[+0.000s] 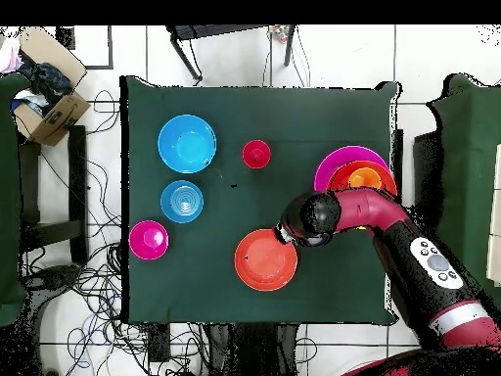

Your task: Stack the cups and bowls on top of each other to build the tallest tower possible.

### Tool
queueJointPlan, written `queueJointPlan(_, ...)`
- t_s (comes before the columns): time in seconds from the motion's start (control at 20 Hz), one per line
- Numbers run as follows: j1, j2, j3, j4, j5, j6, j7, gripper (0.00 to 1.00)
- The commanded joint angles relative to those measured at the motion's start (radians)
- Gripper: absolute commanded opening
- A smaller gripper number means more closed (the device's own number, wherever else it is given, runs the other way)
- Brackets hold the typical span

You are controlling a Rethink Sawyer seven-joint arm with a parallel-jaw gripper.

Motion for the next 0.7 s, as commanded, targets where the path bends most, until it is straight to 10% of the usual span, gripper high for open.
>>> queueJointPlan(0.05, 0.04, 0.058, -0.016, -0.048, -0.089, -0.093, -0.158, 1.0)
queueJointPlan(0.25, 0.021, 0.062, -0.003, -0.039, -0.102, -0.109, -0.19, 1.0)
queueJointPlan(0.3, 0.019, 0.061, -0.011, -0.037, -0.097, -0.121, -0.151, 0.0)
queueJointPlan(0.7, -0.045, -0.032, 0.054, 0.061, -0.058, -0.182, -0.153, 0.0)
